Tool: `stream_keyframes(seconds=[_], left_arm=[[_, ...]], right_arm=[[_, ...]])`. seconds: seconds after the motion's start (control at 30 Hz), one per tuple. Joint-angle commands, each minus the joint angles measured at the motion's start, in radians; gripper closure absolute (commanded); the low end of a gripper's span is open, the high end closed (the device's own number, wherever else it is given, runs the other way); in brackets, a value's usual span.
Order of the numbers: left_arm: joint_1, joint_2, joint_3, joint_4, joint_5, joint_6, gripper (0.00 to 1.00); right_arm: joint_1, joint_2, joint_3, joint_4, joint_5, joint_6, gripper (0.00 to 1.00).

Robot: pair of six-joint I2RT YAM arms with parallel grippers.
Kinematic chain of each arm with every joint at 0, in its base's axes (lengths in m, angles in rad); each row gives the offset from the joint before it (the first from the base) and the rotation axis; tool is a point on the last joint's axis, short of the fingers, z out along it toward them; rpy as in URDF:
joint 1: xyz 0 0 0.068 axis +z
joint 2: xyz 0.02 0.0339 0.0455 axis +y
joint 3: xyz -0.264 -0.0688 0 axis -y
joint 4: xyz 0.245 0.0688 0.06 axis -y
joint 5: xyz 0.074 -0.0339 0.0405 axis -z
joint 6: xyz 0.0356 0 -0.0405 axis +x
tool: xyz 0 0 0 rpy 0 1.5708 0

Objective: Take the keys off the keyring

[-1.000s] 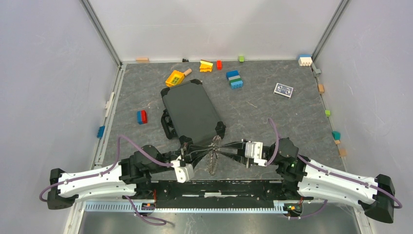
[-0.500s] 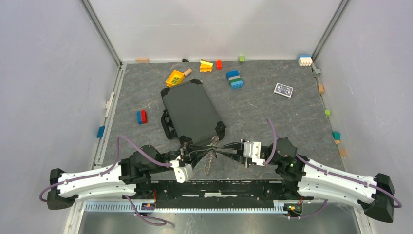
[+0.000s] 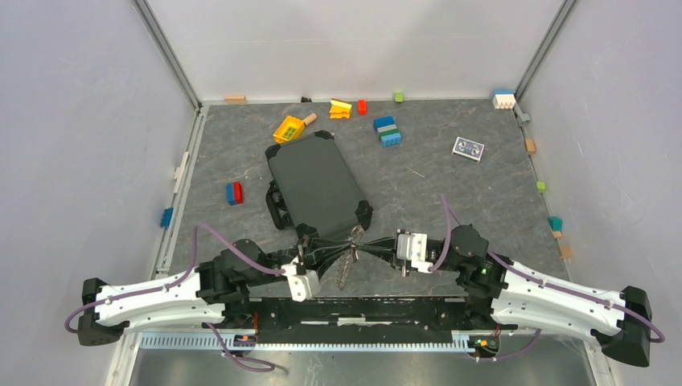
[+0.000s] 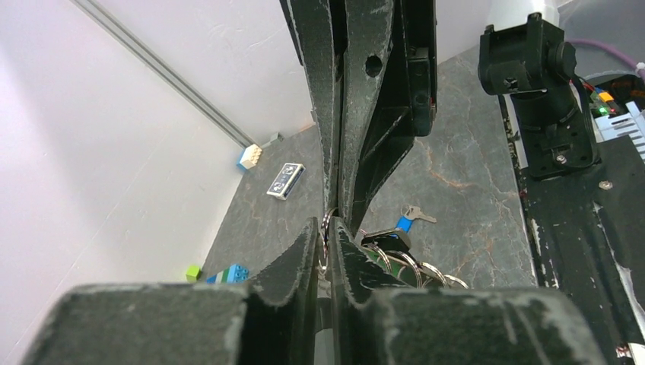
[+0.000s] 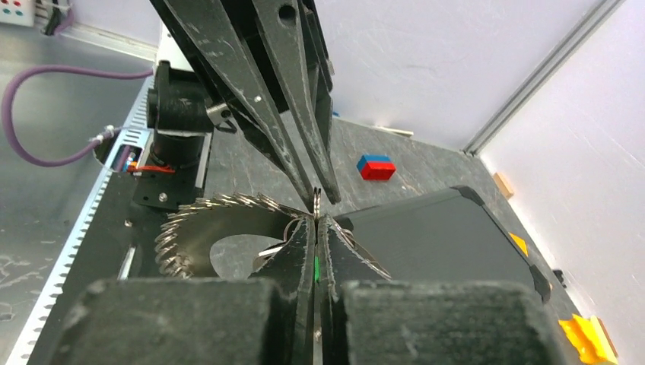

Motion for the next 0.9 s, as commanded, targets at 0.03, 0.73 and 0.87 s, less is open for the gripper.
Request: stream_keyframes(seconds=[0.03, 0.73, 0.87], left_arm=[[-0.002, -0.017, 0.008, 0.04, -0.011, -0.021, 0.78], [-0.001, 0.132, 0.216, -0.265, -0.101, 0.1, 0.69], [-0.002, 0.145, 0.223, -0.262, -0.113, 0.106, 0.7]], right_arm=[[0.0, -0.011, 0.114, -0.178, 0.063, -0.07, 1.0], [0.0, 0.147, 0.478, -0.71, 0.203, -0.223, 1.0], [0.0, 0.16, 0.498, -0.727, 0.195, -0.224, 1.0]])
